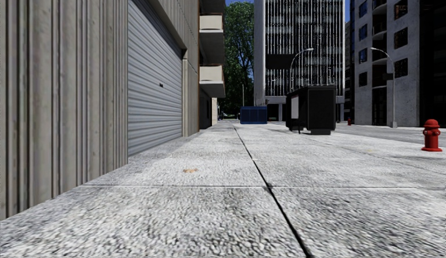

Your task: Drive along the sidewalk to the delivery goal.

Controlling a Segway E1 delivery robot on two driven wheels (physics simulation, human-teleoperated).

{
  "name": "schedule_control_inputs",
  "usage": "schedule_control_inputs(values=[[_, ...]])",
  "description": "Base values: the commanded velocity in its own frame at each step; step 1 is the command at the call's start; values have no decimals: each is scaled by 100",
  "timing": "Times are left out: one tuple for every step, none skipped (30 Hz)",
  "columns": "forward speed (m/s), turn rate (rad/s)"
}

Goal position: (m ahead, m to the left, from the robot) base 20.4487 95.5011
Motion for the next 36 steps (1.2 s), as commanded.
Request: schedule_control_inputs(values=[[200,0],[200,0],[200,0],[200,0],[200,0],[200,0],[200,0],[200,0],[200,0],[200,0],[200,0],[200,0],[200,0],[200,0],[200,0],[200,0],[200,0],[200,0],[200,0],[200,0],[200,0],[200,0],[200,0],[200,0],[200,0],[200,0],[200,0],[200,0],[200,0],[200,0],[200,0],[200,0],[200,0],[200,0],[200,0],[200,0]])
